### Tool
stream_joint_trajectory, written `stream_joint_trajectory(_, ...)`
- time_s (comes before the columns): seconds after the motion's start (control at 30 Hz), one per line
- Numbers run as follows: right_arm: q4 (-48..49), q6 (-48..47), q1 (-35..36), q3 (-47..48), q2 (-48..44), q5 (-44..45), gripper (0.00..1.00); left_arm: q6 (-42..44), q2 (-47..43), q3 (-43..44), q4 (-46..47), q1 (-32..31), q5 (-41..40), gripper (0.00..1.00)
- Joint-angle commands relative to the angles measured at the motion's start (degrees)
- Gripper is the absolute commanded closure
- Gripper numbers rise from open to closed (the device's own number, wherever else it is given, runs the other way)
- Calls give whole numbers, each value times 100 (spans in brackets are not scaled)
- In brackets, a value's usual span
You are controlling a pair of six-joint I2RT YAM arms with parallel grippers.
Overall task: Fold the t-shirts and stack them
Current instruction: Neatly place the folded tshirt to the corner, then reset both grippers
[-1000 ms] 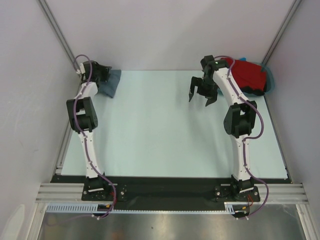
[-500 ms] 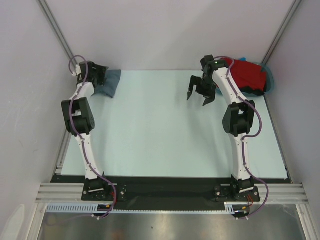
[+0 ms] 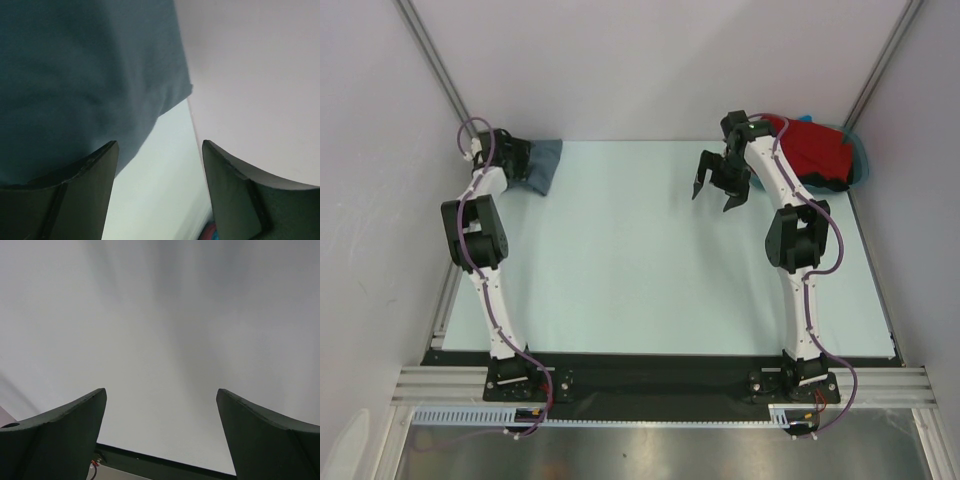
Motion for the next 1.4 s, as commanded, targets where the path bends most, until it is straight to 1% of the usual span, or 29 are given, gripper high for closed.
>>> stream_joint_trajectory(0.0, 104, 89, -23, 33, -156, -91, 0, 121, -406, -277, -259, 25, -146, 26)
stream_joint_trajectory(0.17, 122, 125, -31, 50, -138, -100, 0, 165, -740, -927, -329, 25, -252, 26)
stream_joint_trajectory(0.33, 140, 134, -31, 59, -138, -109, 0, 244, -855, -1148, -532, 25, -349, 26)
stream_joint_trajectory(0.4, 140, 142, -31, 42, -138, -109, 0, 305, -890, -1166, -340, 25, -270, 25)
stream_joint_trajectory(0.43, 140, 151, -31, 42, -138, -109, 0, 314, -899, -1148, -95, 25, -244, 25)
stream_joint_trajectory(0.53, 157, 151, -31, 33, -156, -109, 0, 384, -847, -911, 336, 24, -51, 24)
stream_joint_trajectory(0.57, 149, 151, -23, 42, -156, -100, 0, 376, -812, -676, 573, 25, 20, 24)
stream_joint_trajectory(0.6, 148, 151, -22, 42, -156, -100, 0, 376, -759, -499, 541, 25, 20, 24)
stream_joint_trajectory(0.63, 148, 151, -14, 42, -156, -100, 0, 428, -654, -63, 271, 25, -23, 24)
stream_joint_trajectory(0.67, 140, 151, -14, 42, -156, -109, 0, 472, -592, 168, 68, 25, -102, 24)
stream_joint_trajectory(0.73, 148, 151, -5, 16, -165, -100, 0, 577, -556, 459, -284, 16, -408, 23)
stream_joint_trajectory(0.83, 184, 177, 4, -2, -174, -118, 0, 657, -758, 303, -295, 25, -620, 23)
stream_joint_trajectory(0.9, 192, 204, 4, -20, -182, -127, 0, 657, -916, 39, -321, 33, -901, 24)
stream_joint_trajectory(1.07, 236, 239, 13, -90, -218, -118, 0, 692, -890, -31, -883, 60, -1034, 25)
stream_joint_trajectory(1.13, 245, 248, 13, -99, -218, -127, 0, 579, -925, -128, -1067, 60, -1113, 26)
stream_joint_trajectory(1.2, 245, 256, 13, -107, -226, -118, 0, 499, -960, -365, -1068, 51, -1166, 25)
stream_joint_trajectory(1.27, 254, 248, 13, -90, -226, -118, 0, 358, -908, -418, -1200, 77, -1149, 25)
stream_joint_trajectory(1.37, 245, 239, 21, -90, -226, -118, 0, 270, -776, -305, -1402, 86, -1070, 25)
